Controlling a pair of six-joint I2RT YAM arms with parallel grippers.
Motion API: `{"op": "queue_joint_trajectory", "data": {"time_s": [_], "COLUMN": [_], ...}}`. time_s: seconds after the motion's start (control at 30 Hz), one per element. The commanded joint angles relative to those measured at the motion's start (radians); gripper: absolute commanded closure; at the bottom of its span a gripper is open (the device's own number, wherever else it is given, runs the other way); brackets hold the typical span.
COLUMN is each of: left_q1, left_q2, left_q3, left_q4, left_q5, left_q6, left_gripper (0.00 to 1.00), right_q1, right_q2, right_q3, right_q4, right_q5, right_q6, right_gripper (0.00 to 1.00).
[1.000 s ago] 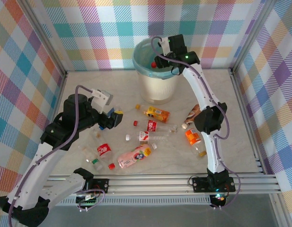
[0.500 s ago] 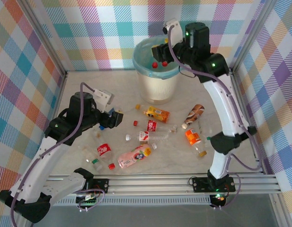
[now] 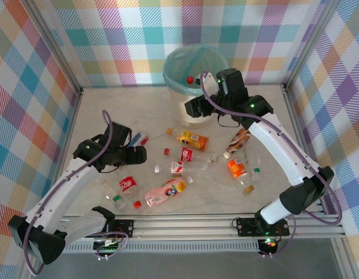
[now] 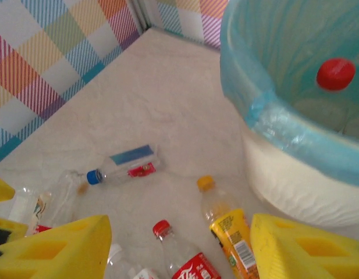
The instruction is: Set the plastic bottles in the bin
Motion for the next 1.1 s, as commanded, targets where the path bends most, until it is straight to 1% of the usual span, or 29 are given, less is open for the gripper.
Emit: {"op": "queue_joint_trajectory", "data": {"time_s": [0.0,0.2,0.4,0.77,1.07], "left_q1": [0.014,0.03,0.045,0.05,0.05], "left_q2": [-0.012,-0.025,-0.026,0.031,0.092], "left_q3": [-0.079,-0.202,-0.33,-0.417,-0.442], "left_q4": [-0.032,-0.011,0.091,0.194,0.249], "left_q5": [-0.016,-0.055,-0.006,-0.003,0.006], "left_q6": [-0.204,-0.297,-0.37,-0.401,-0.396], "left_gripper": [0.15,0.15,0.19,0.22,0.24], "right_q1": [0.004,0.003,0.005,0.003,0.003], "right_q2": [-0.047,-0.04,-0.031,-0.014,-0.02], "right_q3": [-0.027,-0.046,-0.057,-0.064,-0.078], "right_q4": [0.044,0.019,0.014,0.007,-0.003], "right_q5": [-0.038,-0.049,-0.058,-0.071,-0.058], "right_q6": [0.035,0.025,-0.001,-0.017,-0.034], "right_gripper": [0.35,0.33,0.32,0.31,0.29]}}
